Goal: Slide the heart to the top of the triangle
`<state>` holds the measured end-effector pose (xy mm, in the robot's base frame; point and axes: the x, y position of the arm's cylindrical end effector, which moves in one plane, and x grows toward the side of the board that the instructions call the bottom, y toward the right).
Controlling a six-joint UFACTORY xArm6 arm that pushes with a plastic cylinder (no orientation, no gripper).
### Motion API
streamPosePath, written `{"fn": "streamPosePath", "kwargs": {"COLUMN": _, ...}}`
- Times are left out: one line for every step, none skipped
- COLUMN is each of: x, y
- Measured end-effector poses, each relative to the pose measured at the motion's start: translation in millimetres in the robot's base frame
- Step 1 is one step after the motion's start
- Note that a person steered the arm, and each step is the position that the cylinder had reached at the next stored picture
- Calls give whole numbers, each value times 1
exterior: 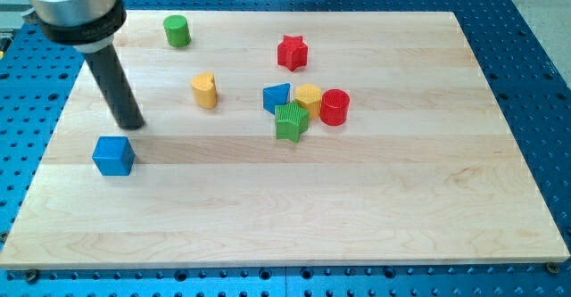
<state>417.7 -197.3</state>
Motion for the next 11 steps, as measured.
{"fn": "streamPosePath", "kwargs": {"x": -26, "y": 58}}
{"fn": "streamPosePath", "kwargs": {"x": -30, "y": 122}}
{"fn": "streamPosePath", "kwargs": {"x": -54, "y": 74}}
{"fn": "streamPosePath", "kwargs": {"x": -83, "y": 105}}
{"fn": "streamPosePath", "kwargs": {"x": -83, "y": 145}}
{"fn": "streamPosePath", "kwargs": {"x": -85, "y": 156}}
{"fn": "streamPosePath", "kwargs": {"x": -122, "y": 70}}
{"fn": "streamPosePath", "kwargs": {"x": -62, "y": 44}}
{"fn": "streamPosePath", "kwargs": {"x": -53, "y": 109}}
{"fn": "streamPosePath", "kwargs": {"x": -52, "y": 162}}
{"fn": "streamPosePath", "kwargs": {"x": -53, "y": 162}}
